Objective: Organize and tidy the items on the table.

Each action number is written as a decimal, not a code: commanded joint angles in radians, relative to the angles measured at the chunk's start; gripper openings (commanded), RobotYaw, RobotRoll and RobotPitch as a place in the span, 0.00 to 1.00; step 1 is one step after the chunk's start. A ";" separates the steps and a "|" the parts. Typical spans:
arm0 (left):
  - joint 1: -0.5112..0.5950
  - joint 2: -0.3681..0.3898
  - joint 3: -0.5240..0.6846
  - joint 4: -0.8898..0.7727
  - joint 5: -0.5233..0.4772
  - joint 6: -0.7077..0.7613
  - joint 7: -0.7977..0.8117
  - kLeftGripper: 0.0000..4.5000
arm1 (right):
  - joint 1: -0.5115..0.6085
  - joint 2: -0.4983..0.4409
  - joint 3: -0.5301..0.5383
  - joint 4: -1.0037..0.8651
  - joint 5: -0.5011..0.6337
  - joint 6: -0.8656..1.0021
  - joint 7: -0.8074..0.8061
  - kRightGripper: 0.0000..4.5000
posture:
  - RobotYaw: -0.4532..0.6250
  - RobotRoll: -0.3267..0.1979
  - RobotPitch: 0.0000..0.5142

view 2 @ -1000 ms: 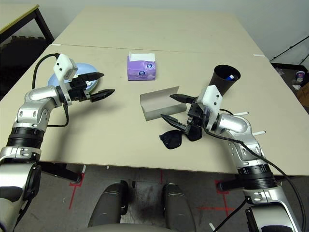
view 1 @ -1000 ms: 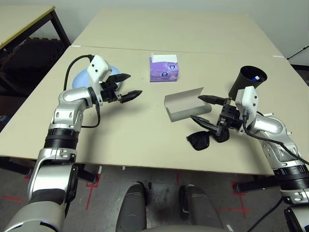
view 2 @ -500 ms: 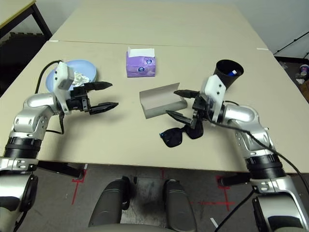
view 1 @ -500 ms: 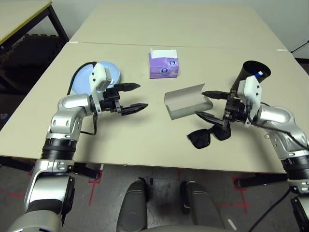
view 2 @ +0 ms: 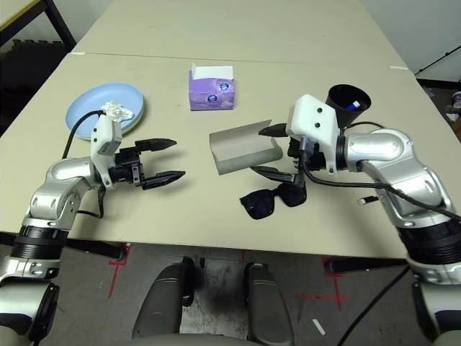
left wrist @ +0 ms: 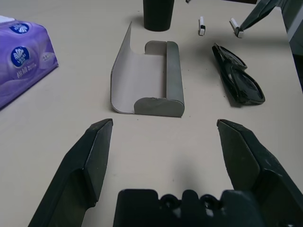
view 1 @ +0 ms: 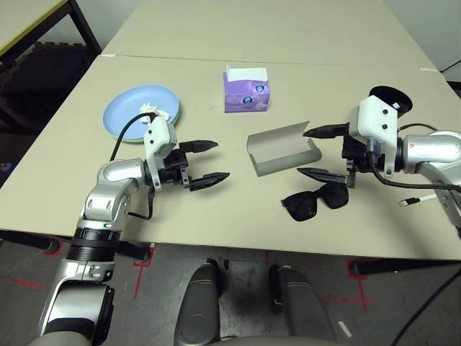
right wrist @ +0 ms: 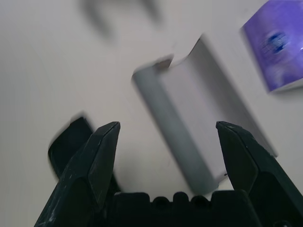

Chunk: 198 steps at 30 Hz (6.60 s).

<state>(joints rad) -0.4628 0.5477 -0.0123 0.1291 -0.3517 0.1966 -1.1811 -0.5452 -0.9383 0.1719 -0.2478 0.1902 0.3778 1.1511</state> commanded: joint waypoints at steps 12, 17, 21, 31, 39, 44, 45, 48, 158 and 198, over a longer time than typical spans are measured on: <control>0.004 0.006 -0.049 -0.067 -0.009 0.024 -0.017 1.00 | -0.079 -0.080 0.120 -0.053 -0.158 -0.128 0.196 1.00 | 0.43 0.62 0.44; 0.007 0.007 -0.059 -0.077 -0.001 0.025 -0.016 1.00 | -0.082 -0.116 0.133 -0.115 -0.229 -0.108 0.225 1.00 | 0.42 0.62 0.44; 0.018 0.011 -0.069 -0.085 0.001 0.000 -0.030 1.00 | -0.077 -0.139 0.136 -0.166 -0.262 -0.061 0.237 1.00 | 0.42 0.62 0.44; 0.062 0.040 -0.070 -0.117 0.006 -0.146 -0.101 1.00 | -0.077 -0.130 0.129 -0.213 -0.247 0.008 0.241 1.00 | 0.40 0.62 0.43; 0.095 0.060 -0.080 -0.144 0.007 -0.173 -0.105 1.00 | -0.080 -0.129 0.155 -0.204 -0.280 -0.022 0.243 1.00 | 0.41 0.62 0.43; 0.113 0.060 -0.093 -0.147 0.021 -0.196 -0.100 1.00 | -0.057 -0.139 0.163 -0.219 -0.333 -0.041 0.230 1.00 | 0.41 0.62 0.43; 0.113 0.060 -0.096 -0.146 0.022 -0.197 -0.099 1.00 | -0.054 -0.141 0.163 -0.220 -0.344 -0.046 0.228 1.00 | 0.41 0.62 0.43; 0.110 0.060 -0.100 -0.144 0.021 -0.195 -0.094 1.00 | -0.044 -0.140 0.163 -0.226 -0.374 -0.049 0.226 1.00 | 0.41 0.62 0.43; 0.113 0.068 -0.121 -0.193 0.033 -0.152 -0.009 1.00 | -0.065 0.061 0.291 -0.070 -0.645 -0.156 0.246 0.29 | 0.45 0.62 0.39; 0.066 0.063 -0.132 -0.138 0.038 -0.167 -0.042 1.00 | -0.520 0.100 0.272 0.350 -0.414 -0.269 0.401 0.12 | 0.42 0.62 0.35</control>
<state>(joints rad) -0.3921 0.6094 -0.1300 -0.0178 -0.3215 0.0360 -1.2080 -1.0537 -0.8464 0.4247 0.0793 -0.2091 0.1325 1.5599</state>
